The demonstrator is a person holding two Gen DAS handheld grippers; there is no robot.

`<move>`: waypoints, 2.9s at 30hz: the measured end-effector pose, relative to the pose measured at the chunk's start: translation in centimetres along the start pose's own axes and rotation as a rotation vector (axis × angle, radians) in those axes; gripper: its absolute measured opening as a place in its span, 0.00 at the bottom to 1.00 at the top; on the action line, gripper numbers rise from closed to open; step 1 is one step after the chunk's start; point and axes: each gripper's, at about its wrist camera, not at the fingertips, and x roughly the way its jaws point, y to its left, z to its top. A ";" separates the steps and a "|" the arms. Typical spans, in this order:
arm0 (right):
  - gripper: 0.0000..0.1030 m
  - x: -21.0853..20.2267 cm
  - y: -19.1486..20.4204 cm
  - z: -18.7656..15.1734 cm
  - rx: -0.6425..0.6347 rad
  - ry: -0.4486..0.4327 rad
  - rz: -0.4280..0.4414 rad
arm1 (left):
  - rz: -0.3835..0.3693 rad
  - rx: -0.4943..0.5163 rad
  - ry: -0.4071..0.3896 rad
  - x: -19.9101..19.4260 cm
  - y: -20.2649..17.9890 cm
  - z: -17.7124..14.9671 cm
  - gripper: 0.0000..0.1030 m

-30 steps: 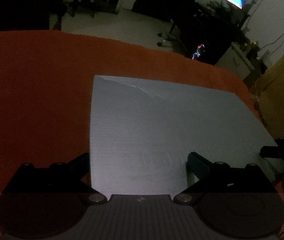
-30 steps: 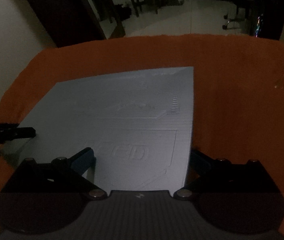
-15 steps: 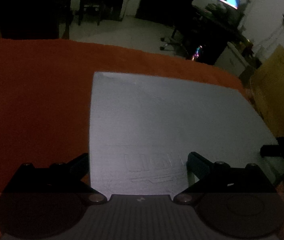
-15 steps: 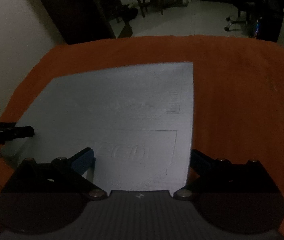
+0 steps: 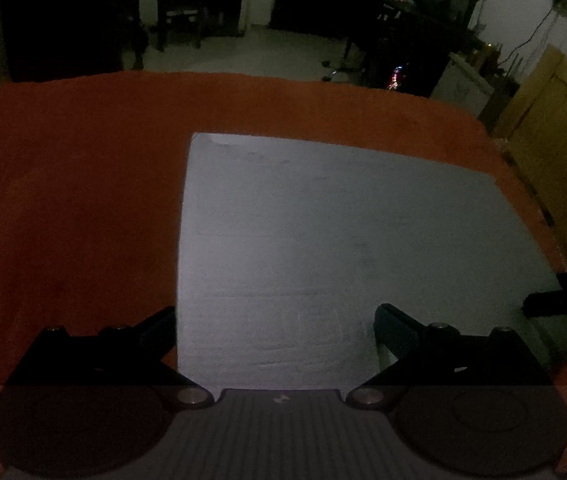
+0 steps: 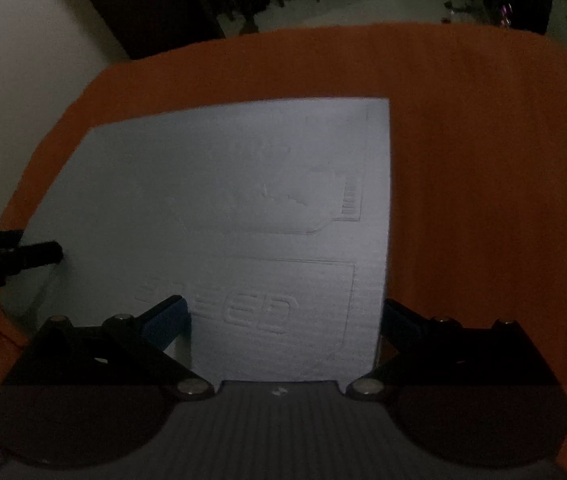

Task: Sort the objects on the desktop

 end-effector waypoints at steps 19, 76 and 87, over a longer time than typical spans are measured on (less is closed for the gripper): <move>1.00 5.3 -0.2 -2.9 -0.003 0.035 -0.114 | 0.036 0.069 0.020 3.1 -1.0 -4.1 0.99; 1.00 5.4 2.3 -6.0 -0.124 0.063 -0.049 | -0.074 0.059 0.158 1.1 1.4 -7.2 0.98; 1.00 6.2 0.5 -5.8 -0.037 0.063 0.002 | -0.099 -0.027 0.137 1.3 2.4 -7.8 0.98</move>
